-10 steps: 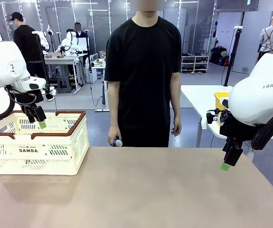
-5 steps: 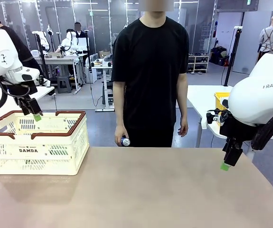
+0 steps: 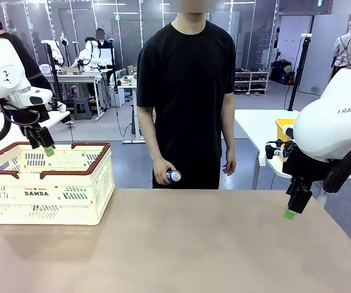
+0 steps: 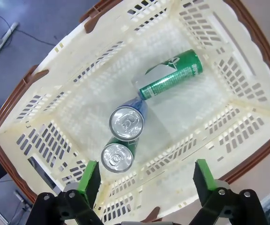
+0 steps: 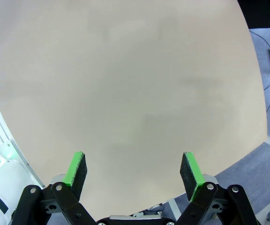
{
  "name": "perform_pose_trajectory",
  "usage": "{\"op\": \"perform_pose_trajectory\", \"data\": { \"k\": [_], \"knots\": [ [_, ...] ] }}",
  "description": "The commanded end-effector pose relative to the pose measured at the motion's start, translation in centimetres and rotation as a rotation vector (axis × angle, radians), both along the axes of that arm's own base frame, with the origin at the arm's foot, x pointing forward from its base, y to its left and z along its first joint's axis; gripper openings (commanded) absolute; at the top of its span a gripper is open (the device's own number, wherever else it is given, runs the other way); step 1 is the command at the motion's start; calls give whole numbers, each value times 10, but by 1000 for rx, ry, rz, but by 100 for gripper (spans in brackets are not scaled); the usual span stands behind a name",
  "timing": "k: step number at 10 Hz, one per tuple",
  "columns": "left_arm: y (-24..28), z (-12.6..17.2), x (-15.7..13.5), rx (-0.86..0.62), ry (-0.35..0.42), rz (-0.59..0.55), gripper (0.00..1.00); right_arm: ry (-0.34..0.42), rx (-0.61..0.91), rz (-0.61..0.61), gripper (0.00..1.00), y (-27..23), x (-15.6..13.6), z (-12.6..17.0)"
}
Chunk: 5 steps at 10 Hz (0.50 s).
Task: Place the drinks into the Shopping basket.
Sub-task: Pick up one drink and place it into the Shopping basket.
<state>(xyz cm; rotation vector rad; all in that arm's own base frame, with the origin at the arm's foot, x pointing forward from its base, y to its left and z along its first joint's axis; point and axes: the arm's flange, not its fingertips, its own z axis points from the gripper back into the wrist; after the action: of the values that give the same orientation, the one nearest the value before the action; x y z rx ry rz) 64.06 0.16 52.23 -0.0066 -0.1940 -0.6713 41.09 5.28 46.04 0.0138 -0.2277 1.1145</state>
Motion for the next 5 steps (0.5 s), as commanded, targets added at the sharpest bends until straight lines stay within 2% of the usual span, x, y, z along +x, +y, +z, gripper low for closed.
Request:
{"op": "perform_pose_trajectory", "data": {
  "k": [1,5],
  "knots": [
    [0,0,0,-2,2,0,100,2,-1,1,100,-1,0,1],
    [0,0,0,-2,2,0,100,2,-1,1,100,-1,0,1]
  ]
}}
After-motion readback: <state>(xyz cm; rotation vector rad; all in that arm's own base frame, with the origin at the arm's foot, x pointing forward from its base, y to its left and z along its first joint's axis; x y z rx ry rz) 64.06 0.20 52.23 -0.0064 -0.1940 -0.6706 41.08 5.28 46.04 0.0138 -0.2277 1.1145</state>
